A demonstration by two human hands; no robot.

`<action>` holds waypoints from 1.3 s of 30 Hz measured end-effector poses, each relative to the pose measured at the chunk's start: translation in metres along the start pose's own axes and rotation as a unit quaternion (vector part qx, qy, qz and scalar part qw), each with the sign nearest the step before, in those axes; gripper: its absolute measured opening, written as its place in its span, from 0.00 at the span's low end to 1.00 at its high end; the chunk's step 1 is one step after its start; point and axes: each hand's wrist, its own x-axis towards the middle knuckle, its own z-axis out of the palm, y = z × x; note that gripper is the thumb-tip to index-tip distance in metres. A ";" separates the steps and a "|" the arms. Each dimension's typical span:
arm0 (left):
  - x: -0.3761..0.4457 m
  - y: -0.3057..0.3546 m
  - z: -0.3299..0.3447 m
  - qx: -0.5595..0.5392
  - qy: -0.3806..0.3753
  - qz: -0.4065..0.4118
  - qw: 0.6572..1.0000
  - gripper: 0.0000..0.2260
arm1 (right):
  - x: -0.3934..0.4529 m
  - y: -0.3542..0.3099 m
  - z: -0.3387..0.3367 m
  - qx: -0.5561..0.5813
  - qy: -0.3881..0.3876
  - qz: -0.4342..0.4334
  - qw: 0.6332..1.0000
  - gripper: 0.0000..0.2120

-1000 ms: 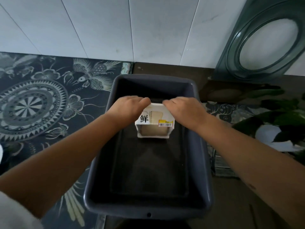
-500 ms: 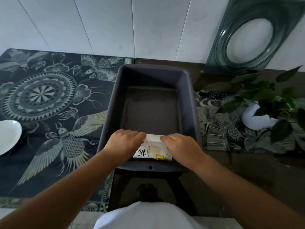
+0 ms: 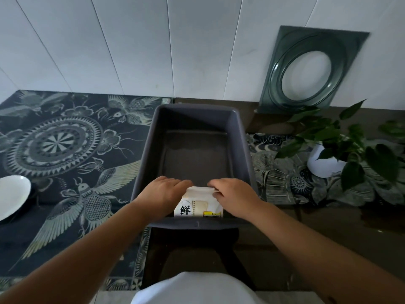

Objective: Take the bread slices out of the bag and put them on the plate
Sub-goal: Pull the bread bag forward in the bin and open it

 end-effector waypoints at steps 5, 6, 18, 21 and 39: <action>0.005 0.005 -0.002 0.020 -0.017 0.023 0.999 0.18 | 0.009 0.007 -0.008 0.122 -0.094 0.075 0.985 0.15; 0.006 0.007 -0.003 0.022 -0.013 0.020 0.999 0.17 | 0.010 0.008 -0.009 0.136 -0.108 0.080 0.982 0.14; 0.012 0.004 -0.019 -0.045 -0.009 -0.012 0.999 0.03 | 0.008 -0.009 -0.011 0.012 -0.040 -0.049 0.998 0.11; 0.007 0.008 -0.016 0.000 -0.005 0.002 1.000 0.11 | 0.013 -0.004 -0.019 0.093 -0.118 0.007 0.989 0.10; 0.007 0.016 -0.013 0.027 0.101 0.025 0.994 0.08 | 0.018 -0.009 -0.029 0.159 -0.119 0.005 0.980 0.10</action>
